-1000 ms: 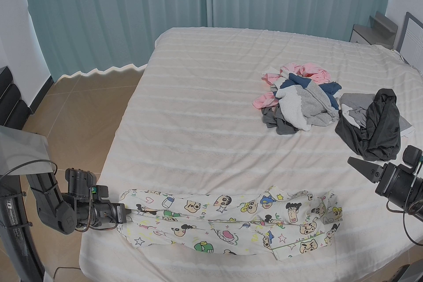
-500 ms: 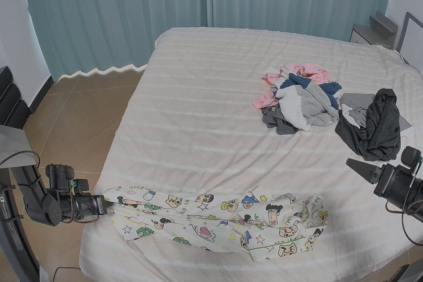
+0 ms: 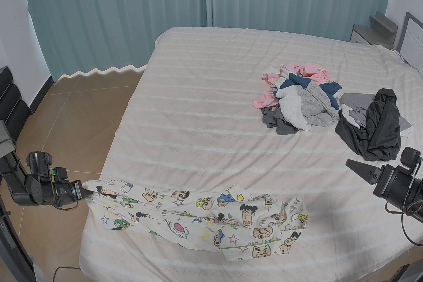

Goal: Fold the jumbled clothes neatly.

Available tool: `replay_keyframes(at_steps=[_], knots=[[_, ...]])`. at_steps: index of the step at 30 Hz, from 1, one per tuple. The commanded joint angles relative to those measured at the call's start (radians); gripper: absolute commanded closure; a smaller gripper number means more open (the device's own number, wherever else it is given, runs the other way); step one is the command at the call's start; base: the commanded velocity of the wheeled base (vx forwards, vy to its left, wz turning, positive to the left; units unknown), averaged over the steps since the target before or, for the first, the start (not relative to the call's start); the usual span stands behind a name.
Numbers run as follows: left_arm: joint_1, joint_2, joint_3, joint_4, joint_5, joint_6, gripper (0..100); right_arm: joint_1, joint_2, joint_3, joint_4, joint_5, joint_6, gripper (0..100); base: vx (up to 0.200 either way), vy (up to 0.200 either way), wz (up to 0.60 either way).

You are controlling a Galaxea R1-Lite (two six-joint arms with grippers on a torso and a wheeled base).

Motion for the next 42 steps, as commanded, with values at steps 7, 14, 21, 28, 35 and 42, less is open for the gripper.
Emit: replay_keyframes(at_steps=[7, 14, 21, 28, 35, 42], knots=[[0.167, -0.105, -0.271, 0.262, -0.045, 0.001, 100, -0.001, -0.003, 0.002, -0.002, 0.000, 0.000, 0, 0.000, 0.000, 0.00], [0.197, -0.169, -0.368, 0.435, -0.068, 0.015, 100, -0.003, -0.006, 0.001, -0.002, 0.000, 0.000, 0, 0.000, 0.000, 0.00], [0.069, -0.290, -0.311, 0.544, -0.071, 0.033, 100, -0.003, -0.007, 0.001, -0.002, 0.000, 0.000, 0, 0.000, 0.000, 0.00], [-0.196, -0.407, -0.262, 0.659, 0.027, 0.012, 100, -0.003, -0.006, -0.001, -0.002, 0.000, 0.002, 0, 0.000, 0.000, 0.00], [-0.529, -0.436, -0.251, 0.659, 0.223, -0.160, 100, -0.001, -0.006, -0.001, -0.002, 0.002, 0.002, 0, 0.000, 0.000, 0.00], [-0.828, -0.372, -0.254, 0.548, 0.324, -0.324, 100, -0.001, -0.004, -0.001, -0.002, 0.002, 0.002, 0, 0.000, 0.000, 0.00]])
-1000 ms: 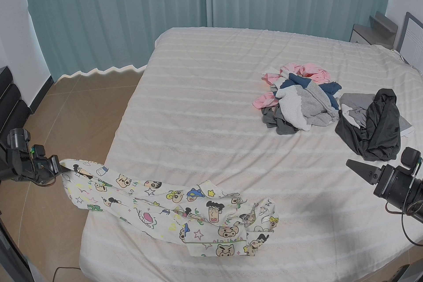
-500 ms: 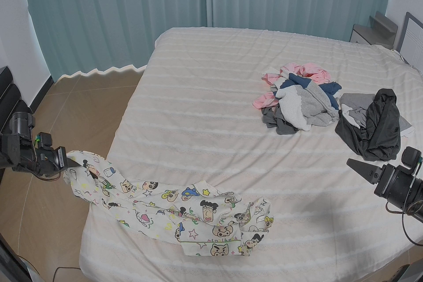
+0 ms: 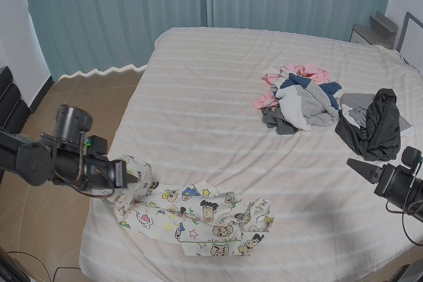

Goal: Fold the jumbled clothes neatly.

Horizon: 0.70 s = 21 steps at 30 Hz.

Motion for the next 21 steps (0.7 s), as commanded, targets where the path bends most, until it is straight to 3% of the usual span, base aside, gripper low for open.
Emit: replay_keyframes(at_steps=[1, 4, 9, 14, 21], knots=[[-0.294, 0.061, 0.003, -0.113, 0.139, -0.157, 100, 0.002, 0.001, 0.000, 0.000, 0.001, 0.000, 0, 0.000, 0.000, 0.00], [-0.379, 0.150, 0.000, -0.215, 0.207, -0.191, 100, 0.002, 0.001, -0.002, 0.001, 0.001, -0.001, 0, 0.000, 0.000, 0.00], [-0.480, 0.248, -0.010, -0.347, 0.230, -0.273, 100, 0.002, -0.001, -0.002, 0.000, 0.007, 0.000, 0, 0.000, 0.000, 0.00], [-0.511, 0.302, -0.029, -0.432, 0.245, -0.317, 100, 0.002, -0.002, -0.002, 0.001, 0.013, 0.000, 0, 0.000, 0.000, 0.00], [-0.525, 0.321, -0.057, -0.443, 0.243, -0.351, 100, 0.003, -0.001, 0.000, 0.001, 0.019, -0.001, 0, 0.000, 0.000, 0.00]])
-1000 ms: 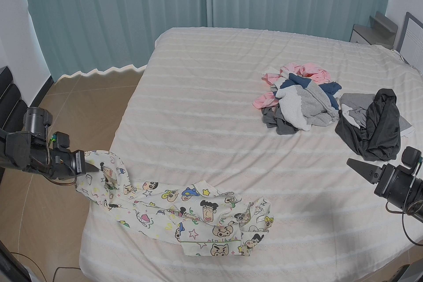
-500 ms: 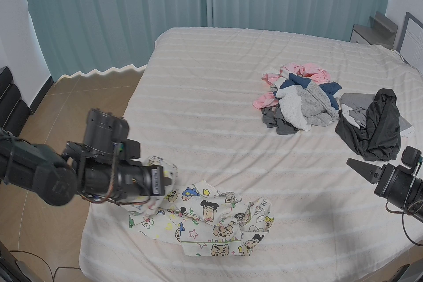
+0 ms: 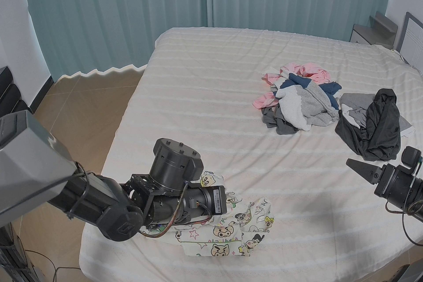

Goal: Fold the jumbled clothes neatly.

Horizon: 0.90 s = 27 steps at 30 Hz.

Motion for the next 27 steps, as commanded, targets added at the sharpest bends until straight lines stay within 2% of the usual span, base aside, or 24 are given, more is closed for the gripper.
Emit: replay_keyframes(at_steps=[1, 6, 7, 11, 15, 20, 27], knots=[[-0.009, 0.045, -0.030, -0.002, -0.001, -0.020, 100, 0.002, -0.001, 0.003, 0.000, 0.004, -0.001, 0, 0.000, 0.000, 0.00], [-0.009, 0.061, -0.064, -0.002, -0.003, -0.038, 100, 0.002, -0.002, 0.005, 0.000, 0.004, 0.000, 0, 0.000, 0.000, 0.00], [-0.009, 0.064, -0.072, -0.002, -0.004, -0.040, 0, 0.002, -0.002, 0.005, 0.000, 0.004, 0.000, 0, 0.000, 0.000, 0.00], [-0.011, 0.086, -0.098, -0.022, 0.004, -0.074, 0, 0.005, -0.001, 0.005, 0.000, 0.004, 0.000, 0, 0.000, 0.000, 0.00], [-0.011, 0.089, -0.093, -0.103, 0.014, -0.106, 0, 0.008, 0.002, 0.005, 0.001, 0.004, 0.000, 0, 0.000, 0.000, 0.00], [0.003, 0.084, -0.089, -0.161, 0.077, -0.107, 0, 0.011, 0.008, 0.006, 0.003, 0.004, 0.000, 0, 0.000, 0.000, 0.00], [0.101, -0.043, -0.035, -0.166, 0.068, -0.118, 0, 0.048, 0.055, -0.001, 0.003, 0.004, -0.001, 0, 0.000, 0.000, 0.00]])
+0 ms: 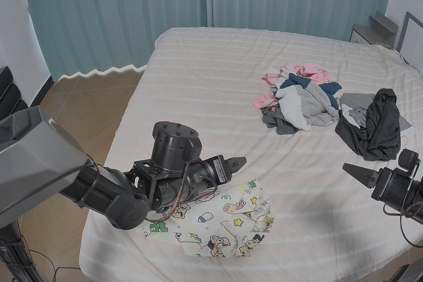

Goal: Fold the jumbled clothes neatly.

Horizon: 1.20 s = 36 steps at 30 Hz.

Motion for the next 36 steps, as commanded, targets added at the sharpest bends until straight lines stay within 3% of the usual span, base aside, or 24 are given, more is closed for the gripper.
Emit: replay_keyframes(at_steps=[1, 6, 8, 9, 11, 13, 16, 20, 24, 29, 36], knots=[[0.084, -0.130, 0.072, -0.004, -0.016, -0.008, 0, 0.040, 0.061, -0.011, -0.001, 0.001, 0.000, 0, 0.000, 0.000, 0.00], [0.193, -0.276, 0.210, -0.004, -0.124, -0.020, 0, 0.099, 0.183, -0.054, -0.005, 0.008, 0.006, 0, 0.000, 0.000, 0.00], [0.308, -0.385, 0.320, -0.001, -0.228, -0.065, 0, 0.154, 0.295, -0.130, -0.010, 0.020, 0.095, 0, 0.000, 0.000, 0.00], [0.313, -0.389, 0.327, -0.001, -0.231, -0.066, 0, 0.157, 0.301, -0.136, -0.010, 0.021, 0.101, 0, 0.000, 0.000, 0.00], [0.423, -0.437, 0.451, -0.007, -0.275, -0.065, 0, 0.188, 0.410, -0.226, -0.005, 0.049, 0.189, 0, 0.000, 0.000, 0.00], [0.471, -0.448, 0.492, -0.010, -0.305, -0.061, 0, 0.197, 0.470, -0.263, -0.010, 0.064, 0.209, 0, 0.000, 0.000, 0.00], [0.606, -0.462, 0.615, -0.054, -0.453, -0.063, 0, 0.226, 0.618, -0.340, -0.013, 0.080, 0.220, 0, 0.000, 0.000, 0.00], [0.699, -0.439, 0.722, -0.149, -0.575, -0.066, 0, 0.292, 0.743, -0.378, -0.021, 0.078, 0.226, 0, 0.000, 0.000, 0.00], [0.716, -0.348, 0.784, -0.272, -0.621, -0.063, 0, 0.366, 0.838, -0.398, -0.047, 0.066, 0.258, 0, 0.000, 0.000, 0.00], [0.730, -0.270, 0.834, -0.378, -0.628, -0.065, 0, 0.395, 0.891, -0.399, -0.127, 0.063, 0.284, 0, 0.000, 0.000, 0.00], [0.739, -0.218, 0.840, -0.399, -0.628, -0.065, 0, 0.412, 0.985, -0.418, -0.213, 0.038, 0.284, 0, 0.000, 0.000, 0.00]])
